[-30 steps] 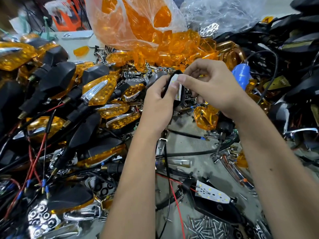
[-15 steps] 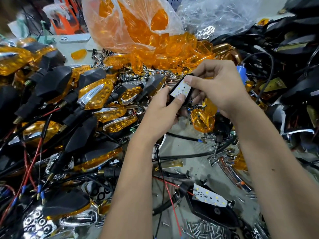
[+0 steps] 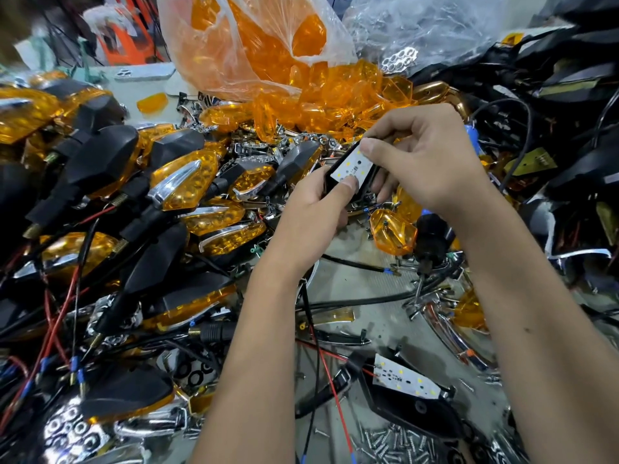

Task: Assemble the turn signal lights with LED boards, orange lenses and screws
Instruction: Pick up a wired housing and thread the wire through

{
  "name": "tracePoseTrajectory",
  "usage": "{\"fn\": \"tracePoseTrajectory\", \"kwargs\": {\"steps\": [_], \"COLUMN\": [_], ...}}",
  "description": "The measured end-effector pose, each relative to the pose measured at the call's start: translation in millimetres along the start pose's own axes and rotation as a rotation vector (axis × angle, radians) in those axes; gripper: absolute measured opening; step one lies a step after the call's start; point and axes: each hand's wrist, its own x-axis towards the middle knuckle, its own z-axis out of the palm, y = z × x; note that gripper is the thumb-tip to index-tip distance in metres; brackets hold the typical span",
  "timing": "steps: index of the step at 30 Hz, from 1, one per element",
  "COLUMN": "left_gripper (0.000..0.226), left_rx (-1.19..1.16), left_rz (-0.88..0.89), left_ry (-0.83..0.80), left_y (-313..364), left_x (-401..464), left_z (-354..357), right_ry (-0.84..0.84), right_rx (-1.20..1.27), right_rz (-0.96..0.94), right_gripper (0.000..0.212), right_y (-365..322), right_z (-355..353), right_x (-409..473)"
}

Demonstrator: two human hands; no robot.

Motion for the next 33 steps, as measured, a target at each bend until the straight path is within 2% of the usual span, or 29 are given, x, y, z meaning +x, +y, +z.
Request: {"fn": "tracePoseTrajectory", "kwargs": {"steps": [15,22,28,33], "left_gripper": [0.021,0.010,0.015,0.016], "left_rx": [-0.171,-0.221,-0.207,-0.105], "left_rz": [-0.049,-0.033,-0.045,-0.036], "left_ry": [-0.059,-0.075,-0.077,-0.046], "left_y": [8.1,4.3,4.9,6.5], "left_x": [-5.8,-4.7,-3.4,-5.5], "left_z": [1.2,-0.5,0.0,2.1], "right_ry": [-0.029,-0.030,-0.030,-0.064], "right_rx": [-0.110,-0.159,-0.187,-0.142], "right_rz": [-0.116,-0.130,-0.144,-0.065], "right_gripper": [0.011,0.011,0.012,0.010], "right_y": [-12.5,-17.9,-19.6,-12.2], "right_z": [-1.3,-0.2,0.8,-2.7], "right_x": [1.9,0.3,0.3,-0.3]}}
